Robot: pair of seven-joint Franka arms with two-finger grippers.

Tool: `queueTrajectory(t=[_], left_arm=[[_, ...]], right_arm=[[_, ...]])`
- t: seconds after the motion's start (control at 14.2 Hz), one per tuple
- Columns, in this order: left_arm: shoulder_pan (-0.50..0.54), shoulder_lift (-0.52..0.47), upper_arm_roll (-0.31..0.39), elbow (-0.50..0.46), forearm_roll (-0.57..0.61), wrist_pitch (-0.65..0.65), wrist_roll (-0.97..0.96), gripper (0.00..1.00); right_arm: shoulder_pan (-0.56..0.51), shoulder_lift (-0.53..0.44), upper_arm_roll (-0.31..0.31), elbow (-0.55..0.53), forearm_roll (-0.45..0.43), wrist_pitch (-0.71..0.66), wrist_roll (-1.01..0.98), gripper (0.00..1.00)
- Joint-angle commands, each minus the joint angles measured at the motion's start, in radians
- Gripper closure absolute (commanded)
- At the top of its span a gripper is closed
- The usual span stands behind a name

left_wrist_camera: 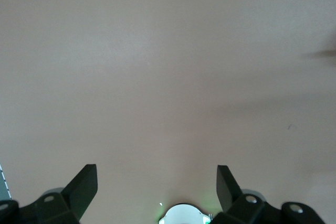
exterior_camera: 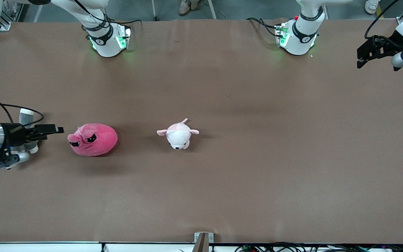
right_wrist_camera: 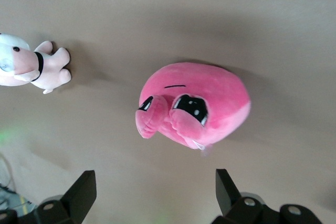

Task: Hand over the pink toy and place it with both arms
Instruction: 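Open the right gripper and raise it away from the plush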

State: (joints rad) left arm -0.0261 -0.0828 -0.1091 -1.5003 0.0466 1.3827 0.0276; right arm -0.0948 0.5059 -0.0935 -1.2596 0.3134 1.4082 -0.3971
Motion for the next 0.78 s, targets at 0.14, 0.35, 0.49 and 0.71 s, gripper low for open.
queueTrajectory(t=[0.14,0.35,0.49,0.71], left_arm=[[0.005,-0.028,0.000,-0.008,-0.014,-0.011,0.018,0.00],[0.006,-0.034,0.003,-0.011,-0.014,-0.013,0.020,0.00],[0.006,-0.034,0.003,-0.012,-0.014,-0.008,0.020,0.00],[0.006,-0.034,0.003,-0.034,-0.024,0.028,0.020,0.00]], right_arm=[[-0.010,-0.110,-0.034,0.008,-0.039,-0.005,0.012,0.00],[-0.003,-0.156,-0.031,0.051,-0.126,0.002,0.056,0.00],[0.001,-0.176,-0.028,0.075,-0.129,-0.003,0.125,0.00],[0.027,-0.217,-0.023,0.080,-0.178,0.006,0.199,0.00]])
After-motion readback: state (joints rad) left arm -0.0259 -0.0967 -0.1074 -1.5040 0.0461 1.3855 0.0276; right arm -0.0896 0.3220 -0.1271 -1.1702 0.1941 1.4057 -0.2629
